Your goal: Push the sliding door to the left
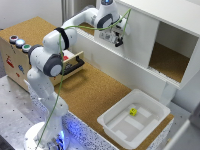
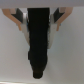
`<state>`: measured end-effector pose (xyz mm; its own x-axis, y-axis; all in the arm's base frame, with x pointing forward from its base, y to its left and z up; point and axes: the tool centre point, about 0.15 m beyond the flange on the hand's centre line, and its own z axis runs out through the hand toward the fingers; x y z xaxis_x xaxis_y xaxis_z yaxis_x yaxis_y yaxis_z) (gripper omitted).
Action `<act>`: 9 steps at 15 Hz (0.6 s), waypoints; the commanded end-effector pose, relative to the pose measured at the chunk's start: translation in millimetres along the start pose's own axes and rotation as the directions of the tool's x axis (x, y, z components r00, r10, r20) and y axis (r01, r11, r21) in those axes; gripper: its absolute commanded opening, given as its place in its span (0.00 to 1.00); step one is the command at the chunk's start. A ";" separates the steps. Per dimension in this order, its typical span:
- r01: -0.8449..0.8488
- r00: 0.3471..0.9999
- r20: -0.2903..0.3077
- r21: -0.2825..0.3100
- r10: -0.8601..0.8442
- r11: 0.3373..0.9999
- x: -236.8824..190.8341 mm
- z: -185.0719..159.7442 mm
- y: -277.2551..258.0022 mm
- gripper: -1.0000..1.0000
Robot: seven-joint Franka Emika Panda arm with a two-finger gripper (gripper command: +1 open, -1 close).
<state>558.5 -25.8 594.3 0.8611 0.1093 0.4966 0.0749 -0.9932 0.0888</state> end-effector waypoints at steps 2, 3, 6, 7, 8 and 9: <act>0.009 1.000 -0.026 -0.104 -0.012 0.995 40.5 12.7 -60.5 0.00; 0.003 1.000 -0.022 -0.103 -0.005 0.995 43.5 13.9 -67.5 0.00; -0.039 0.999 -0.007 -0.098 0.039 0.994 55.3 20.2 -85.3 0.00; -0.047 0.999 -0.007 -0.098 0.046 0.994 58.7 21.1 -90.2 0.00; -0.053 0.999 -0.002 -0.109 0.053 0.993 61.6 23.8 -95.3 0.00; -0.067 0.998 0.005 -0.128 0.068 0.990 65.5 27.5 -101.9 0.00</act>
<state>558.8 33.6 594.4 0.8578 0.0861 0.5068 0.0598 -0.9959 0.0679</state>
